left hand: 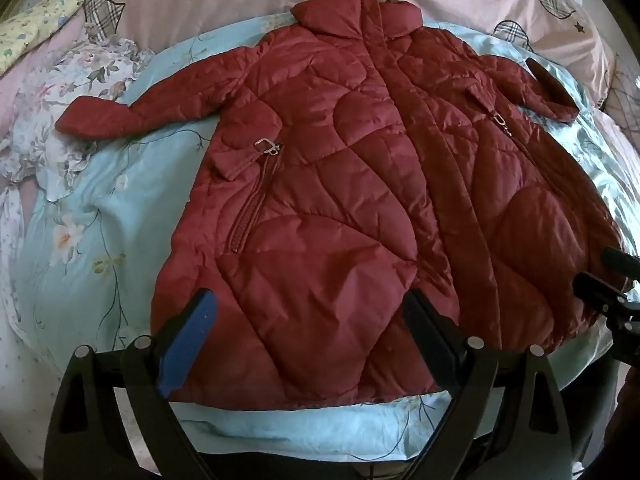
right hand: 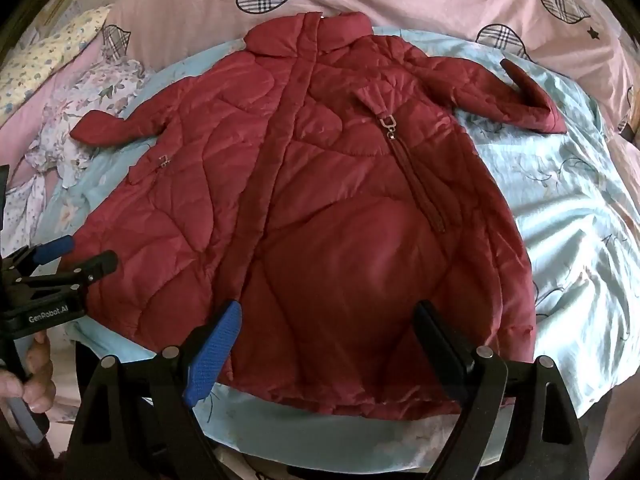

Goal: Fold large clothes
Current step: 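Move both grippers toward the hem of the red puffer coat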

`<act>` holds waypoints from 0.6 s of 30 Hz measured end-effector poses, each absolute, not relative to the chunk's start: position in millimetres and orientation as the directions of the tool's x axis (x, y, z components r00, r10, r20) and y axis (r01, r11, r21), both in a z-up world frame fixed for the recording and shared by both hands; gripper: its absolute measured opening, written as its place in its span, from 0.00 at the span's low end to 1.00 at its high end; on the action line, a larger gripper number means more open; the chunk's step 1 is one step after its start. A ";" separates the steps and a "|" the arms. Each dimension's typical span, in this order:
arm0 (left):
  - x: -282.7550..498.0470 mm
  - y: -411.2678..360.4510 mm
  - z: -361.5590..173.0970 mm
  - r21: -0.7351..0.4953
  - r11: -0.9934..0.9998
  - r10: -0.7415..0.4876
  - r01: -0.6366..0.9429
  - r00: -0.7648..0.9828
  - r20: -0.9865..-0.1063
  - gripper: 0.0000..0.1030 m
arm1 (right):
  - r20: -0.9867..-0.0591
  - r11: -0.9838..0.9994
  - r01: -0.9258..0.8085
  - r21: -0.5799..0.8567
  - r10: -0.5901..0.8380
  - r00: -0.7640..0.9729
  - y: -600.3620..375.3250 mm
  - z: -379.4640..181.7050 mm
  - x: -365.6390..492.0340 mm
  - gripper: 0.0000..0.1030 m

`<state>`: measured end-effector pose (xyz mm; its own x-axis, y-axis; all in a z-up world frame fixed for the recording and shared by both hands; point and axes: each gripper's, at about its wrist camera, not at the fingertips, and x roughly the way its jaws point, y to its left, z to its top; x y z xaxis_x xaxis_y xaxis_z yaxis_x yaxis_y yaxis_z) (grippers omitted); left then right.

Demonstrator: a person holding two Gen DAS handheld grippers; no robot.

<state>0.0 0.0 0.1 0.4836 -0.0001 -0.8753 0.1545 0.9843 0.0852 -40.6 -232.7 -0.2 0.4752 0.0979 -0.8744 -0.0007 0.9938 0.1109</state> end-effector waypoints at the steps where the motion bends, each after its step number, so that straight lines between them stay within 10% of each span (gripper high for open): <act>1: 0.5 -1.2 0.1 0.083 0.985 0.000 0.151 0.479 -0.878 0.92 | -0.874 0.994 -0.001 0.111 0.098 0.475 -232.7 0.1 -40.2 0.86; 18: 3.7 -2.0 -0.6 0.077 0.985 -0.005 0.152 0.480 -0.877 0.92 | -0.871 0.991 -0.006 0.137 0.123 0.475 -234.0 1.2 -40.3 0.86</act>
